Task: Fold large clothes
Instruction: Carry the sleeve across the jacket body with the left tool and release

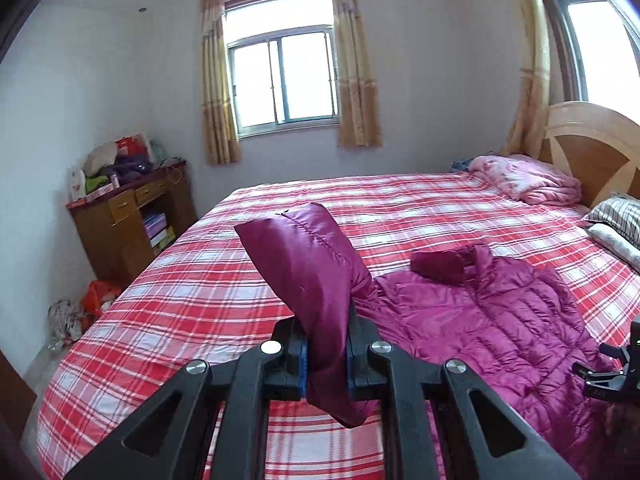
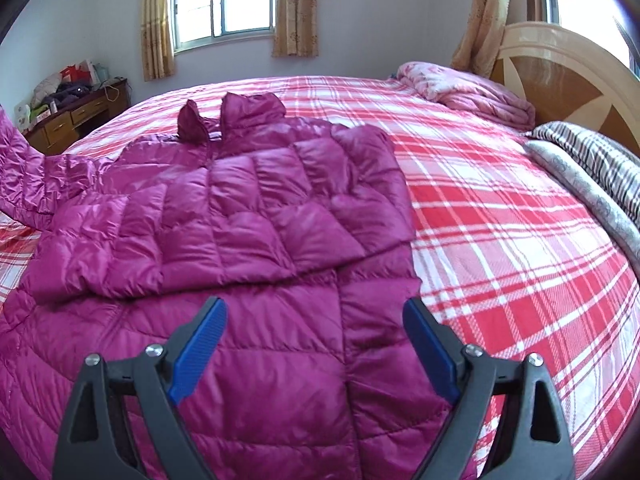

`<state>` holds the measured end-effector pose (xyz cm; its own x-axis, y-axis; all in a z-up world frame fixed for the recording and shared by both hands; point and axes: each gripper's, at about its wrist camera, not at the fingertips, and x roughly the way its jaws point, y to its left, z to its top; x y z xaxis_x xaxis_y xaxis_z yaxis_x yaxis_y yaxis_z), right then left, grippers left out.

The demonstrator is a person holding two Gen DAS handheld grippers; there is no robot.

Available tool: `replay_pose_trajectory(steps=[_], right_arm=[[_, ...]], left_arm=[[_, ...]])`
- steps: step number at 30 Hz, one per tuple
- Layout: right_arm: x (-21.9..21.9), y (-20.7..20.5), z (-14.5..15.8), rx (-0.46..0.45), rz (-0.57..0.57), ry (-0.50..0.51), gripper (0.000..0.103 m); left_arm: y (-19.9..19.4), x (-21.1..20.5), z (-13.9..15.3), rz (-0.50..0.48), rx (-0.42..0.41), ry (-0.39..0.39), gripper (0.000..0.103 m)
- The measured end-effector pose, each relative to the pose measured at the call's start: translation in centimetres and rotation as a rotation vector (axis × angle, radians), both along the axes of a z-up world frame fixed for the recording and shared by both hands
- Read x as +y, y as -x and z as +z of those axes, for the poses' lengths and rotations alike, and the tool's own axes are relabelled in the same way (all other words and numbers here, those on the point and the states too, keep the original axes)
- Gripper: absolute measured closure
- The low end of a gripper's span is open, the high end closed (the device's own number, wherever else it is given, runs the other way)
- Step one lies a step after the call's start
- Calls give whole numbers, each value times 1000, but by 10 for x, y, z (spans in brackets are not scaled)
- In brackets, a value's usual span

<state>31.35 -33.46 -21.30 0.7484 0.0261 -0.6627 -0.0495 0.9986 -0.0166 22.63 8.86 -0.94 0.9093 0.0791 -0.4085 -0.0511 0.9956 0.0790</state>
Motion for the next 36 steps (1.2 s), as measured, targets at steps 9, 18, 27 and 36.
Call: replay_pose_trajectory(steps=[9,18,27,36], right_arm=[[-18,2,-7,19,-24,-107,11],[-15,2,-9,21,-23,-96,9],[-14,2,-11,25,-24,-82,7],[-13,1,-11,28,-22,-67,6]], left_arm=[[-19,-88,-13,-167,50,-84,90],[-41,-159,-45,-288,121,-126,90],[-58,-190,-86,-343,202,-128,90],[-66,-204,-120,-356,262,-107,89]])
